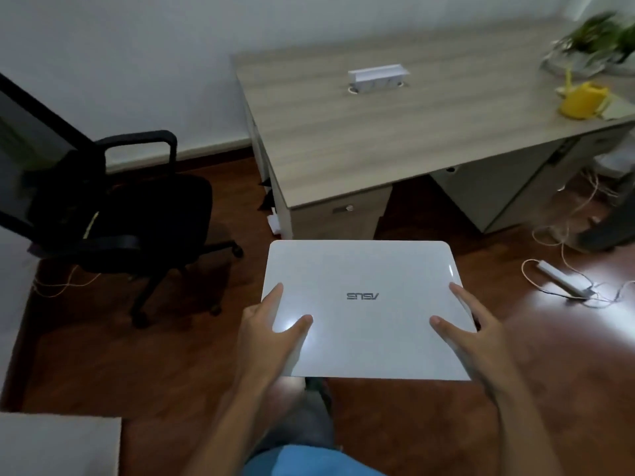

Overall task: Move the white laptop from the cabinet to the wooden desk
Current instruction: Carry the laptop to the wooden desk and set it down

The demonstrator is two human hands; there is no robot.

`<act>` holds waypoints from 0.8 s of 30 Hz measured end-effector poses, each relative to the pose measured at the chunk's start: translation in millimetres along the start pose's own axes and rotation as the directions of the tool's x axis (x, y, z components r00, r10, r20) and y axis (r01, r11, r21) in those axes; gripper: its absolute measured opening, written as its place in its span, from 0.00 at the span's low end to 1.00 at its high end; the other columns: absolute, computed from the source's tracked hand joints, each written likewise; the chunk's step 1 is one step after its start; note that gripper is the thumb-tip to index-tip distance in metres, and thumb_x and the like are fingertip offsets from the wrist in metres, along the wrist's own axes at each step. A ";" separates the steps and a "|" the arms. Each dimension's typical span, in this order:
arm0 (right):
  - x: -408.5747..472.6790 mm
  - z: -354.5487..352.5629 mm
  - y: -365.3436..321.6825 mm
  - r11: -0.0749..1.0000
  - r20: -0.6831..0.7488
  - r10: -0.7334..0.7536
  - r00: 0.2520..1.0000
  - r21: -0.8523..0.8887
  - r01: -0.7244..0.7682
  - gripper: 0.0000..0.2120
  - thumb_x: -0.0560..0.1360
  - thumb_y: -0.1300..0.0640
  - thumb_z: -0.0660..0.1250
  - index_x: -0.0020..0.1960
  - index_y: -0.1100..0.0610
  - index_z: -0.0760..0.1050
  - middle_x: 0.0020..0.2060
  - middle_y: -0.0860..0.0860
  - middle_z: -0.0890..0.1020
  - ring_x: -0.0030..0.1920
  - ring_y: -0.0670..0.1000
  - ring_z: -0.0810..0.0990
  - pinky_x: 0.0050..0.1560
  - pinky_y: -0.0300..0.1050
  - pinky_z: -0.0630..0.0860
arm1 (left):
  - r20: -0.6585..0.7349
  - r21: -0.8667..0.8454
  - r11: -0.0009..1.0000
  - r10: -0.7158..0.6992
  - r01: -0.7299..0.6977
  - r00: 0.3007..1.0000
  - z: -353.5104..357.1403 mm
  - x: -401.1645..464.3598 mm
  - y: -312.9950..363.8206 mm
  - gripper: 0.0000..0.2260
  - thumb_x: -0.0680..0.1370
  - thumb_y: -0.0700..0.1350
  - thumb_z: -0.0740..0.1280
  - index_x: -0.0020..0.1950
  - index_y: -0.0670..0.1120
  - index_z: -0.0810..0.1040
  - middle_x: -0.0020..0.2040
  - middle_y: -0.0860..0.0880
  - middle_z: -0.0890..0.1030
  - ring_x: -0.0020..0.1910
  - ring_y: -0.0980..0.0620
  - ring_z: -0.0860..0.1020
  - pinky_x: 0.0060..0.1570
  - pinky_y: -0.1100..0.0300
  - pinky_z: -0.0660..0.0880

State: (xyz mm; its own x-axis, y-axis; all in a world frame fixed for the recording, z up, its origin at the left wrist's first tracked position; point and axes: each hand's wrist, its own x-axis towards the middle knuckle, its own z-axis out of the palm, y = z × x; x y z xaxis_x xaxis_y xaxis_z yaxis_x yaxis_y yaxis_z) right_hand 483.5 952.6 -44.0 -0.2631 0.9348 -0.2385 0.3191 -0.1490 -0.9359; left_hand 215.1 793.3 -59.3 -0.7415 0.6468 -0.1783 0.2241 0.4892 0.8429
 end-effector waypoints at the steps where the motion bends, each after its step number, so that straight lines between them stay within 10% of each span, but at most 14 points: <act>1: 11.5 -5.2 4.6 1.000 -0.014 0.019 1.000 -0.008 -0.019 0.29 0.69 0.56 0.76 0.67 0.42 0.72 0.55 0.41 0.79 0.54 0.47 0.80 0.40 0.41 0.81 | 0.016 0.019 1.000 0.004 -0.004 1.000 11.0 13.4 5.7 0.34 0.69 0.55 0.76 0.73 0.57 0.69 0.57 0.52 0.71 0.56 0.54 0.71 0.59 0.58 0.69; 10: 176.4 -30.9 -12.1 0.994 -0.091 0.085 0.992 -0.063 -0.091 0.30 0.69 0.57 0.76 0.69 0.46 0.72 0.55 0.42 0.78 0.53 0.42 0.78 0.36 0.33 0.79 | 0.133 0.046 0.999 -0.018 0.012 0.991 113.6 168.8 64.7 0.34 0.69 0.56 0.75 0.73 0.58 0.68 0.59 0.49 0.72 0.57 0.53 0.71 0.57 0.58 0.68; 24: 434.3 -65.2 -52.2 0.986 -0.072 0.102 0.992 -0.124 -0.111 0.29 0.70 0.56 0.76 0.69 0.48 0.72 0.61 0.46 0.76 0.60 0.52 0.75 0.54 0.48 0.76 | 0.107 0.041 0.998 -0.048 0.044 0.993 236.7 368.3 168.2 0.34 0.68 0.58 0.76 0.72 0.59 0.70 0.63 0.47 0.73 0.63 0.48 0.74 0.57 0.56 0.70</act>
State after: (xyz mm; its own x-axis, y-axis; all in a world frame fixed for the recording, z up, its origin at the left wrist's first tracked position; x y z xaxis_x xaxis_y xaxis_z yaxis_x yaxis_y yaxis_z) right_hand 411.9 1387.4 -81.8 -0.1628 0.9355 -0.3137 0.4571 -0.2103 -0.8642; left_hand 129.4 1252.4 -103.4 -0.6793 0.6817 -0.2720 0.2172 0.5407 0.8127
